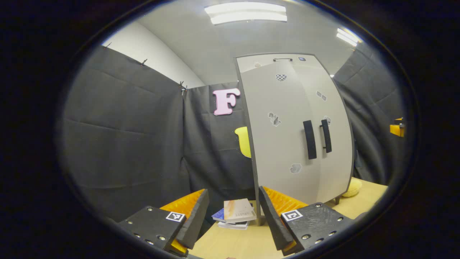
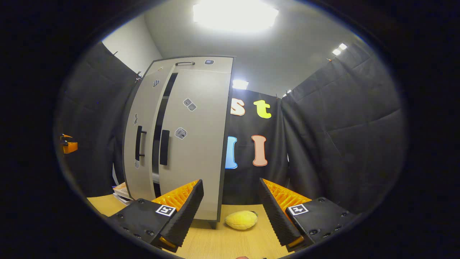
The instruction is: Grasp the bottle in the cabinet with the left hand and place it on the coaster, then close the right door with the right hand and the left door with the left hand.
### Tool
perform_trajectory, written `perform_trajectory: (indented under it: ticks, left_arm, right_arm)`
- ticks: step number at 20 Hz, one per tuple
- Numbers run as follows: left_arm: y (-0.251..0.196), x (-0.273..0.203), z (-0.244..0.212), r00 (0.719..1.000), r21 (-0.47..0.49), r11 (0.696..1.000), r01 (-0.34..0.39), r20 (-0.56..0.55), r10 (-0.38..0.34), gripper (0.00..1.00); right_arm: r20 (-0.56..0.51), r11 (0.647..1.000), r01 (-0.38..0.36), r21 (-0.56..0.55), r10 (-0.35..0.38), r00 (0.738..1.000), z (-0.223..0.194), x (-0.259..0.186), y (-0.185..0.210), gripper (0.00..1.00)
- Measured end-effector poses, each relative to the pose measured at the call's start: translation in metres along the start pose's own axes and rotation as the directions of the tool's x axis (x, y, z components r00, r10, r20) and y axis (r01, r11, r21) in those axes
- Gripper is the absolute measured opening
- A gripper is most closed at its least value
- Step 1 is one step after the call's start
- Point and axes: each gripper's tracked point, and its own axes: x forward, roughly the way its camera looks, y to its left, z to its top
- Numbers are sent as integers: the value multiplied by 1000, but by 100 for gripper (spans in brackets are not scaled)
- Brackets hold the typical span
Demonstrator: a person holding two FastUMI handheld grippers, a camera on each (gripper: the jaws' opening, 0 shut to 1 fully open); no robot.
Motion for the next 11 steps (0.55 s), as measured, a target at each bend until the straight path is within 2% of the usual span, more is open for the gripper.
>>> perform_trajectory:
  ticks: [5,6,7,11]
  left_arm:
    - [15,-8,-2,1000,15,1000,-18,-1,18,89]
    - [18,-9,-1,1000,15,1000,-23,2,23,82]
    - [20,-10,0,1000,14,1000,-27,6,27,88]
    - [26,-10,3,999,12,999,-47,14,47,89]
  right_arm:
    - [-1,999,-11,32,11,1000,-2,-4,5,98]
    - [6,999,-12,36,12,1000,0,-5,6,98]
    - [12,999,-13,36,13,1000,2,-5,6,97]
    - [23,999,0,32,-1,1000,5,-4,1,98]
